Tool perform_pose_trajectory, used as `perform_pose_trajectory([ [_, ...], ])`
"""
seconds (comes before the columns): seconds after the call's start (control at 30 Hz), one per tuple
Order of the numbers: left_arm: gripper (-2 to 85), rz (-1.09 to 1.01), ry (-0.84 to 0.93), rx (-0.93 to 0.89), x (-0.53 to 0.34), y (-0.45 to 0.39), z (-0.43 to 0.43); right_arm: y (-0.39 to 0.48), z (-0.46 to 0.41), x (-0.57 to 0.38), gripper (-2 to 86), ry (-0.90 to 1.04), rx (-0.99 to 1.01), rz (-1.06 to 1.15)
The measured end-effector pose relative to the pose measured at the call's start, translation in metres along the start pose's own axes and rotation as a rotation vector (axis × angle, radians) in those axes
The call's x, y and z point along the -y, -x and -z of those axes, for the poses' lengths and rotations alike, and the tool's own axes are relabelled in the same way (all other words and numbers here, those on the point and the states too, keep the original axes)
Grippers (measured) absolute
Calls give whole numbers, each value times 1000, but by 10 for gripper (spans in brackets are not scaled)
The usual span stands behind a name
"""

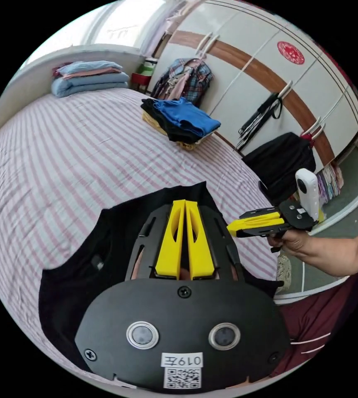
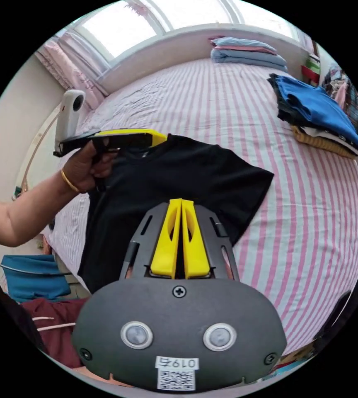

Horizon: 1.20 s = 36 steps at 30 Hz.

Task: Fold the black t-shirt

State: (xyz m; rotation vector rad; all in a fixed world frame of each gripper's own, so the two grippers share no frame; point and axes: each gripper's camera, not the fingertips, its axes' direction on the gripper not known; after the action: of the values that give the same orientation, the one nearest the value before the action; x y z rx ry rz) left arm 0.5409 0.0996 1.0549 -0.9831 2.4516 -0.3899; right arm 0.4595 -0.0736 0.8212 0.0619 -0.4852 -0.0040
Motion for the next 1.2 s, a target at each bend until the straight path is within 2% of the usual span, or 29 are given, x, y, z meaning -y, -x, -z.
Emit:
perform_pose_trajectory([
  [0.1, 18, 233, -53, 43, -93, 30, 70, 49, -4, 42, 13, 22, 90, 132],
  [0.17, 28, 405, -98, 89, -152, 50, 116, 80, -18, 91, 59, 58, 238, 188],
  [0.23, 44, 603, -159, 122, -210, 72, 156, 108, -32, 135, 63, 88, 355, 263],
  [0.3, 74, 866, -249, 61, -284, 104, 192, 146, -44, 187, 65, 90, 389, 350],
  [0.4, 113, 1010, -374, -63, -341, 132, 211, 229, -77, 274, 75, 159, 395, 588],
  [0.47, 135, 1018, -370, -66, -350, 141, 214, 298, -116, 327, 85, 258, 335, 803],
  [0.63, 162, 984, -300, -146, -344, 156, 207, 391, -190, 375, 109, 536, 210, 1107],
  [0.77, 99, 970, -219, -150, -345, 163, 202, 432, -227, 381, 98, 719, 67, 1228],
  [0.8, 68, 960, -232, -140, -348, 163, 206, 435, -227, 383, 89, 713, 64, 1227],
  [0.87, 45, 948, -282, -114, -355, 160, 216, 444, -215, 390, 5, 678, 79, 1232],
  [0.93, 35, 908, -300, -68, -358, 152, 228, 446, -198, 390, -4, 631, 59, 1264],
  [1.07, 27, 647, -199, 241, -336, 105, 247, 432, -131, 386, -8, 418, 79, 1285],
  [1.1, 26, 525, -146, 361, -326, 83, 247, 427, -121, 384, -8, 390, 84, 1282],
  [1.2, 28, 263, 11, 566, -307, 35, 230, 399, -87, 372, -6, 351, 70, 1239],
])
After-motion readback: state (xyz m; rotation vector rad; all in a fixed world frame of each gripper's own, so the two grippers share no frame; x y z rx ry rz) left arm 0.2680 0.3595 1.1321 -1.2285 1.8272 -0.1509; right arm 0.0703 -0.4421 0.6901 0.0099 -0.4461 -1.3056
